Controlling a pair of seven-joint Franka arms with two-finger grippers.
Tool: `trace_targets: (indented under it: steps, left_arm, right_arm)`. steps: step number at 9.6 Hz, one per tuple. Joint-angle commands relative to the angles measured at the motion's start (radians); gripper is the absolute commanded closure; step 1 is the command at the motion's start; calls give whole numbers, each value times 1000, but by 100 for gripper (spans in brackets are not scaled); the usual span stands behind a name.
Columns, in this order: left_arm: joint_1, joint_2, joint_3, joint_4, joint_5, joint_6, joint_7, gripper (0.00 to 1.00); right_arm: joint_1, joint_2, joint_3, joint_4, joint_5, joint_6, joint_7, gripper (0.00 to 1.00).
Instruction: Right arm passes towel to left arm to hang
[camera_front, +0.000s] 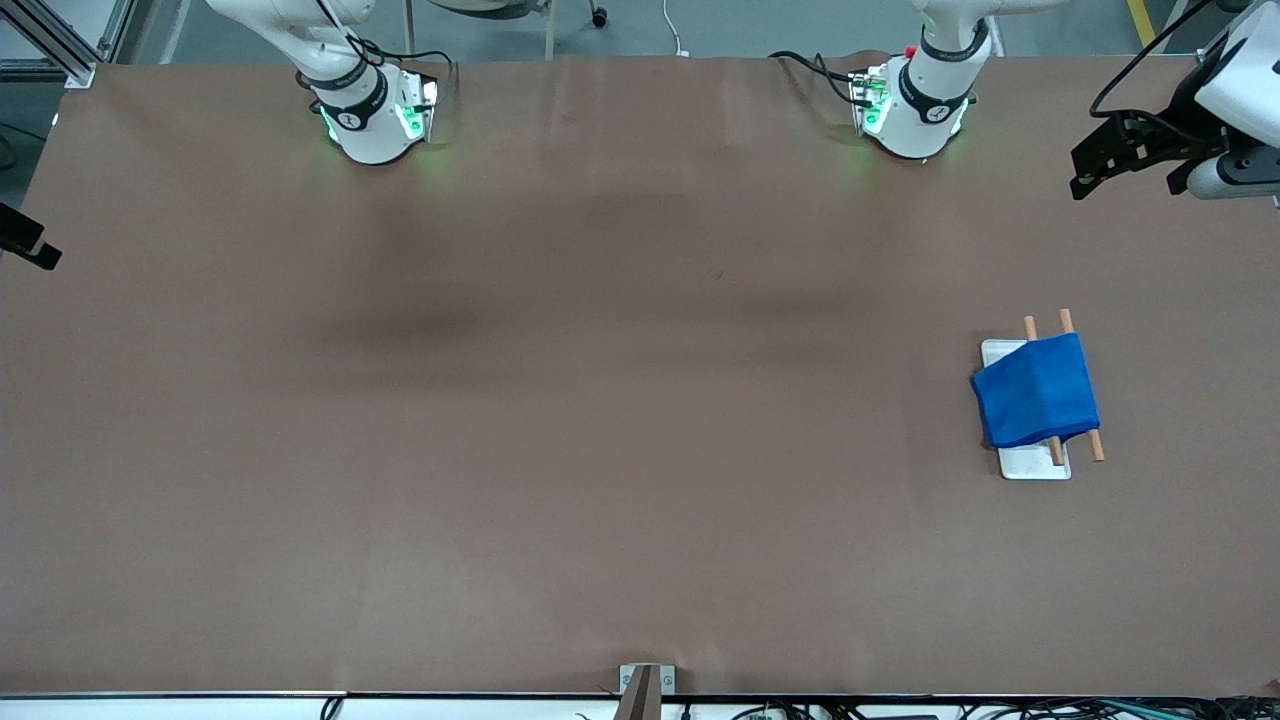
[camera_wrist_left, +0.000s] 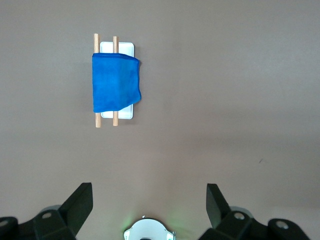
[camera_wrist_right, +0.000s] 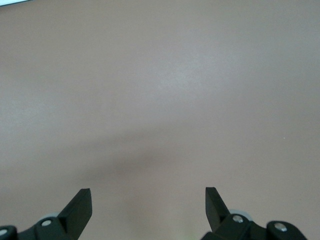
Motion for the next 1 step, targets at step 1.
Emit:
trace_targets:
  steps: [1]
  left_arm:
    - [-2,-6,14,-48,-13,20,19,0]
  right_arm:
    - [-10,-12,8,-6,-8,-1,-7,0]
